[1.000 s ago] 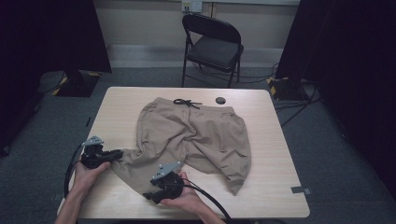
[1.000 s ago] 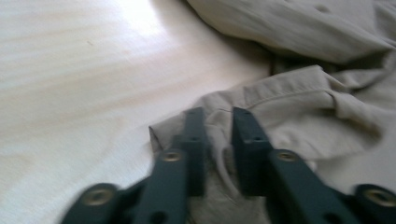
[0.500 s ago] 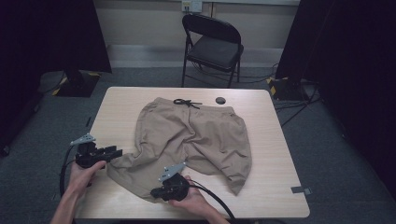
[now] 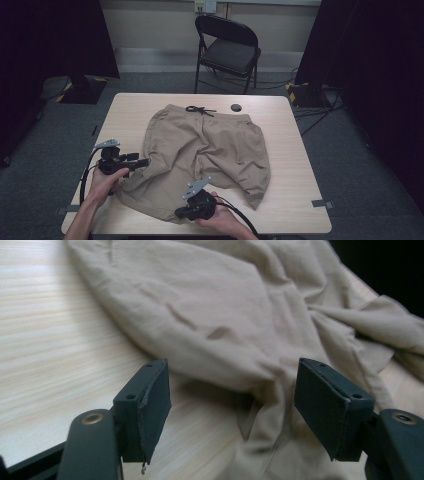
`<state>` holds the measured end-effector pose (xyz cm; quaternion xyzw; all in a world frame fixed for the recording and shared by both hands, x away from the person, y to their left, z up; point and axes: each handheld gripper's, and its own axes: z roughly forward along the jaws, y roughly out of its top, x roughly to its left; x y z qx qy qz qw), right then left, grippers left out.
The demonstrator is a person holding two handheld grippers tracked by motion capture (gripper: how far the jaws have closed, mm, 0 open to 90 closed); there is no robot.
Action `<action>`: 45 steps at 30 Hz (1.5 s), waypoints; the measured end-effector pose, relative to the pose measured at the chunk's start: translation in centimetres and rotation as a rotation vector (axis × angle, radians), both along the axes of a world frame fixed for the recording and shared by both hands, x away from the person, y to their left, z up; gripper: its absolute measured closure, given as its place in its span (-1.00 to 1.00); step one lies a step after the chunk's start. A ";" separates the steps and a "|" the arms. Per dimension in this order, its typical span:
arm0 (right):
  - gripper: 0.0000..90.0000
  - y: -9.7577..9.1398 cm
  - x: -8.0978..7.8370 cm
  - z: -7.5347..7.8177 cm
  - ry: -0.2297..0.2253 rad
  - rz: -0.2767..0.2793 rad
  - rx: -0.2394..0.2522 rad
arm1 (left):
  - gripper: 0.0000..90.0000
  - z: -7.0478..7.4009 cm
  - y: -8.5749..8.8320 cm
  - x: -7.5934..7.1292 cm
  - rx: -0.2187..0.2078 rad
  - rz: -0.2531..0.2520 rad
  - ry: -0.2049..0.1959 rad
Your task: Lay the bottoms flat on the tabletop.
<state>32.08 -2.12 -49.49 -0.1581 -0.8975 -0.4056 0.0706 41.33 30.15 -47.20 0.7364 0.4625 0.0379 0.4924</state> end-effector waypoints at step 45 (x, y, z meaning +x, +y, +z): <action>0.31 4.2 -0.5 -0.1 -0.037 0.010 0.023 | 0.20 -2.4 2.0 0.9 0.190 0.118 0.006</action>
